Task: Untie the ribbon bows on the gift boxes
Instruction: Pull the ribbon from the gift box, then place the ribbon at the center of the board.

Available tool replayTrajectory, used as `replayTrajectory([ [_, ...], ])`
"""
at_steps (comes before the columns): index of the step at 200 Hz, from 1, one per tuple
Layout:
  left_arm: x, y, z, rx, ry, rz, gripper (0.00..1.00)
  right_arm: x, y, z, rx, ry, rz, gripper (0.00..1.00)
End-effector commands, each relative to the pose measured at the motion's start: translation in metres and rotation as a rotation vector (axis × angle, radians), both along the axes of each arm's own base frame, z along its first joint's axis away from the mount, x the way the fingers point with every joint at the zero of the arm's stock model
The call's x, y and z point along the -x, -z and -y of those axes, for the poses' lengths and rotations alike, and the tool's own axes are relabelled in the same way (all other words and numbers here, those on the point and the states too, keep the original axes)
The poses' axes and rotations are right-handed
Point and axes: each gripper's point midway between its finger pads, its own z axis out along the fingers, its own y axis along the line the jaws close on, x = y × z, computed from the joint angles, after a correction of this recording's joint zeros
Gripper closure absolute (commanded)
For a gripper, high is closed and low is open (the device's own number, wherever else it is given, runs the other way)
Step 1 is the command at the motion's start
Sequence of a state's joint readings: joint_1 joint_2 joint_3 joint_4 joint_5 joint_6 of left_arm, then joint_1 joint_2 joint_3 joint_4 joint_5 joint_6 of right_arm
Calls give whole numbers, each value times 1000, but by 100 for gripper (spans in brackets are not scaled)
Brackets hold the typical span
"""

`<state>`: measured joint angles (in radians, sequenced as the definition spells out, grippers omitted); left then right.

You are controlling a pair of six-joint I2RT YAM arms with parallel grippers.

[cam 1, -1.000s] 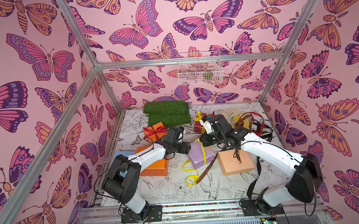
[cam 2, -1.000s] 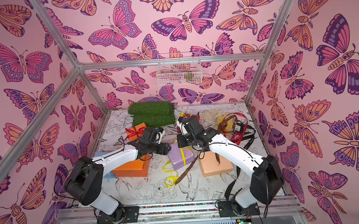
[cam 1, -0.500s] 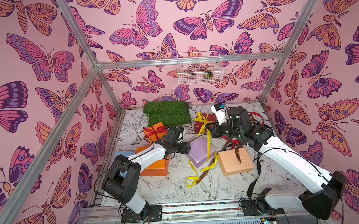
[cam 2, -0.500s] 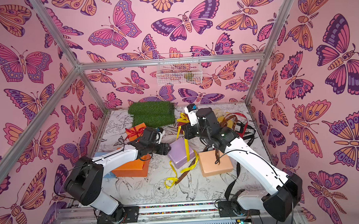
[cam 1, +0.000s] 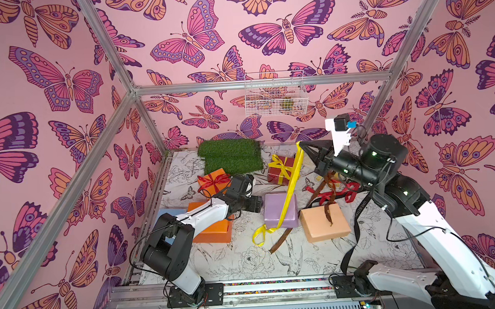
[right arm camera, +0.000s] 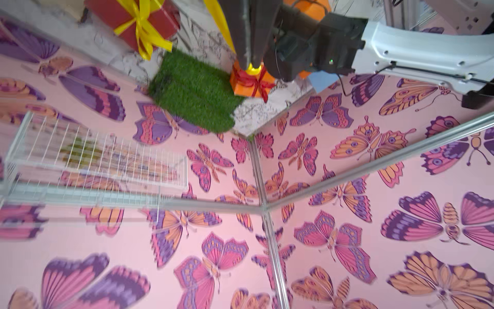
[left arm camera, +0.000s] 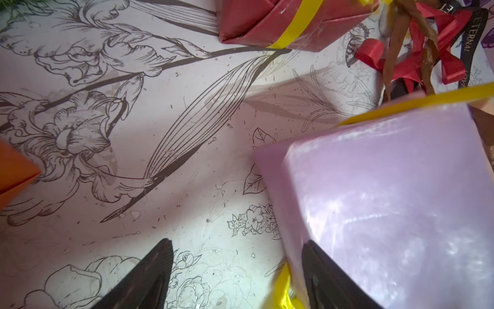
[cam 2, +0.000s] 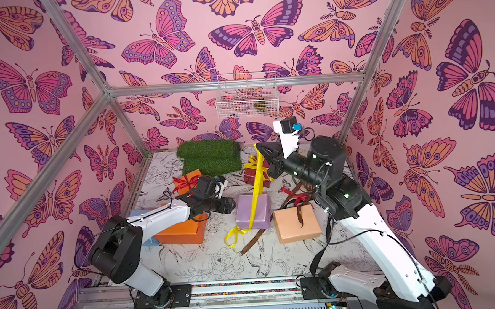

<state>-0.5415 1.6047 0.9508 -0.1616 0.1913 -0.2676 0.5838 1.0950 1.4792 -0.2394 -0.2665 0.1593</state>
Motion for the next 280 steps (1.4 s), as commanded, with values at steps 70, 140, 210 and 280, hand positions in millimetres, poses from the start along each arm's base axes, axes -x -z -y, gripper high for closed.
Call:
replayTrajectory([
  [70,3,-5,2,18,2,-10,22,36,-131,58,-67,222,452,100],
  [140,5,-5,0,18,0,-10,22,48,-213,109,-59,526,700,100],
  [210,9,-11,-1,27,3,1,22,-99,-210,226,57,983,526,100],
  [280,13,-9,-6,18,-8,-4,22,-235,-50,339,-176,974,-49,100],
])
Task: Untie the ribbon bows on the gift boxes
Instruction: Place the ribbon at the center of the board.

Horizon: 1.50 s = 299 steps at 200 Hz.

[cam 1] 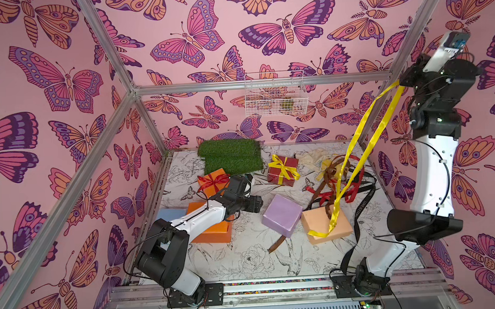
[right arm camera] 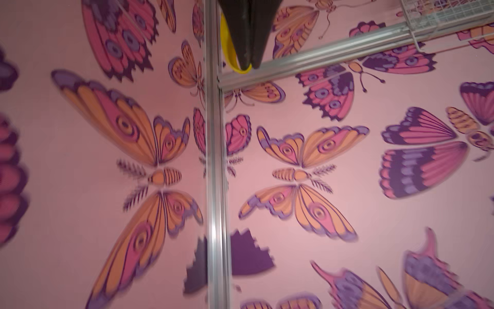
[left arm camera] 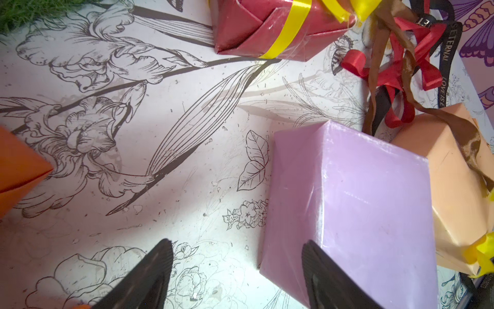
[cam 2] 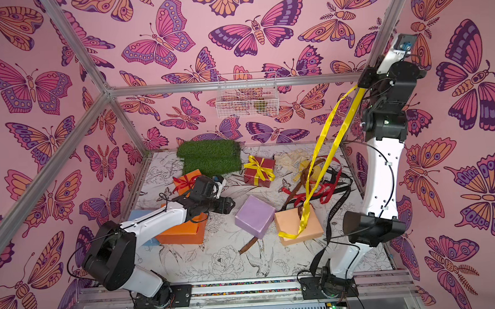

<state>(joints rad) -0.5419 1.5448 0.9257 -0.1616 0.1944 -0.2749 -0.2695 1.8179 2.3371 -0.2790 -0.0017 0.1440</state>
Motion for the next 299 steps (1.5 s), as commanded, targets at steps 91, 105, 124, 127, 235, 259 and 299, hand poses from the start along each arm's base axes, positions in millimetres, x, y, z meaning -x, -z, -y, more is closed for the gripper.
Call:
replayTrajectory([
  [91,5,3,-1,-10,-6,-31,22,-35,192,-71,-218,-128,-508,100],
  [105,6,3,-1,-14,-7,-31,22,-33,211,-79,-218,-125,-550,100],
  [124,7,2,-2,-20,-8,-25,22,-28,237,-91,-220,-119,-595,100],
  [127,7,3,-2,-21,-7,-25,21,-28,242,-93,-225,-121,-602,100],
  [235,12,-3,-7,-33,-4,-7,21,-35,390,-115,-383,-153,-865,100],
  [259,13,-4,-8,-35,-6,-3,21,-31,401,-103,-366,-79,-888,95],
  [299,11,-5,-7,-33,-7,-3,21,-11,413,-93,-312,-11,-996,46],
])
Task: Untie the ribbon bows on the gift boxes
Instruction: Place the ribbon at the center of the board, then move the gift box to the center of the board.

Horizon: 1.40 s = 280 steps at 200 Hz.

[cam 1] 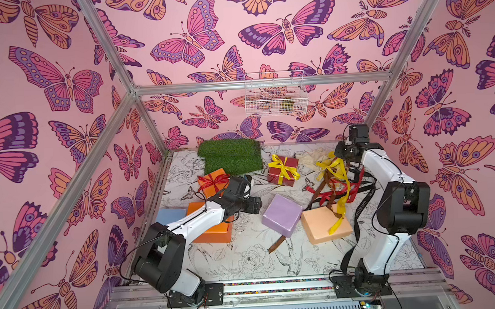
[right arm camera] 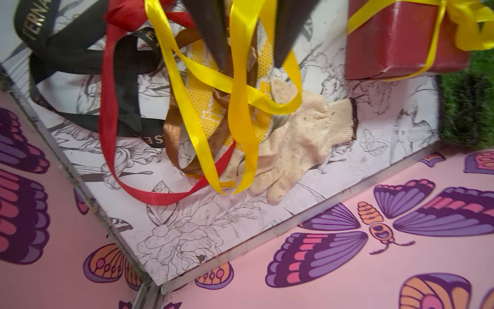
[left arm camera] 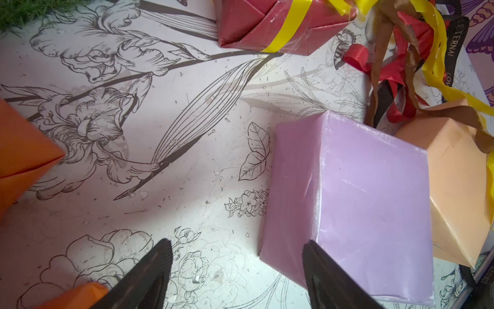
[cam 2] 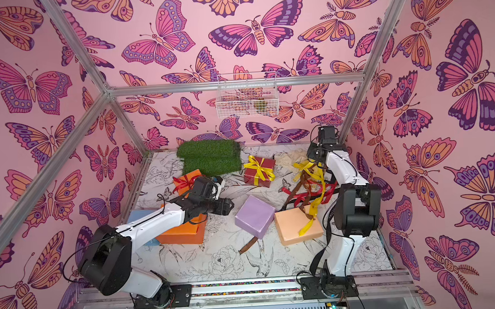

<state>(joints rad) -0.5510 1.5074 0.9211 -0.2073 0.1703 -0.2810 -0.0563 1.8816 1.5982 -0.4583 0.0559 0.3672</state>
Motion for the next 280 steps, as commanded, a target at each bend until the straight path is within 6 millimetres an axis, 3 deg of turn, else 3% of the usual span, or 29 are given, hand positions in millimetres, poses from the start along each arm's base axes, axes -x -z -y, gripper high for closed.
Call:
replayTrajectory([
  [1,3,0,-2,-13,5,0,21,14,5,4,54,12,-75,45],
  [34,0,-6,4,2,15,3,21,43,-4,-18,46,-36,-76,31],
  [61,1,-15,10,20,31,9,20,73,-6,-89,-172,-195,-26,30],
  [91,10,-22,20,44,80,7,20,138,6,-171,-132,-412,-93,30],
  [125,18,-22,23,42,128,14,20,205,20,-222,-221,-482,-86,33],
  [142,20,-22,26,43,154,17,20,225,24,-234,-255,-476,-67,36],
  [165,18,-23,27,39,146,20,20,237,29,-235,-238,-451,-69,40],
  [216,13,-16,33,36,136,-6,21,252,59,-244,-252,-459,-152,44],
  [280,18,-1,55,31,198,-48,22,262,76,-245,-257,-440,-184,45],
])
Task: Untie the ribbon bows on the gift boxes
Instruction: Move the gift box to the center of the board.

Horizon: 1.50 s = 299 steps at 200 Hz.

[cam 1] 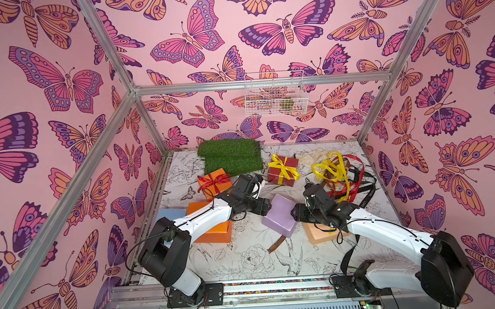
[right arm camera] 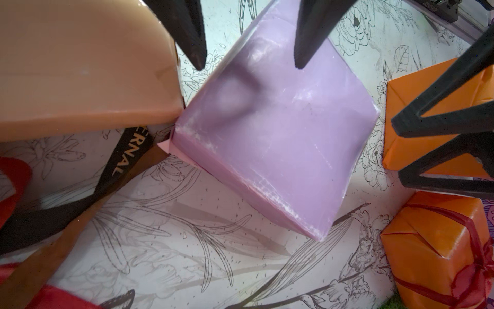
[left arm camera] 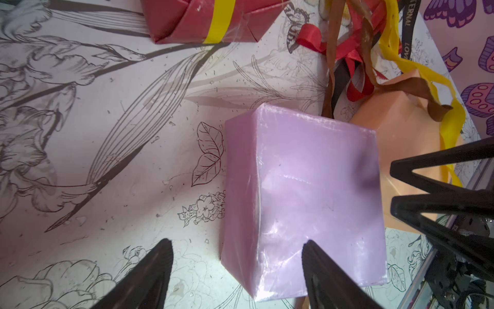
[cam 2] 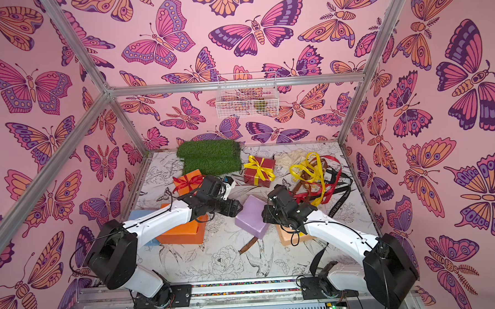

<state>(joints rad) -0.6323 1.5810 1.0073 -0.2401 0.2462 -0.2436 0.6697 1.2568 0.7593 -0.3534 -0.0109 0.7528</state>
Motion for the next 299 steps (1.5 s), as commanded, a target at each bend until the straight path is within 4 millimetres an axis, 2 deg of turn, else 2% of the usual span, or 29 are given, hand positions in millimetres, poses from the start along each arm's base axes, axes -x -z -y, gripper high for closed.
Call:
replayTrajectory([
  [1,3,2,11,6,42,-19,22,1,6,-1,-1,25,-4,45],
  [64,4,8,16,14,42,-55,25,-1,25,-14,-28,4,-33,45],
  [117,16,11,6,15,15,-74,27,-17,20,-33,-56,-42,-2,45],
  [154,20,7,-15,-16,-56,-56,29,-29,16,-57,-110,-85,2,45],
  [180,12,9,-32,-35,-126,-66,30,-37,15,-78,-129,-128,3,45],
  [186,10,10,-35,-36,-141,-70,30,-40,9,-83,-137,-137,16,45],
  [188,9,10,-36,-36,-147,-71,30,-40,17,-84,-126,-140,1,45],
  [192,9,10,-38,-36,-155,-75,31,-41,19,-88,-124,-144,-3,45],
  [234,2,5,-55,-48,-208,-77,31,-57,16,-112,-148,-183,4,45],
  [299,-5,-20,-91,-102,-324,-9,25,-70,25,-140,-155,-256,-27,45],
])
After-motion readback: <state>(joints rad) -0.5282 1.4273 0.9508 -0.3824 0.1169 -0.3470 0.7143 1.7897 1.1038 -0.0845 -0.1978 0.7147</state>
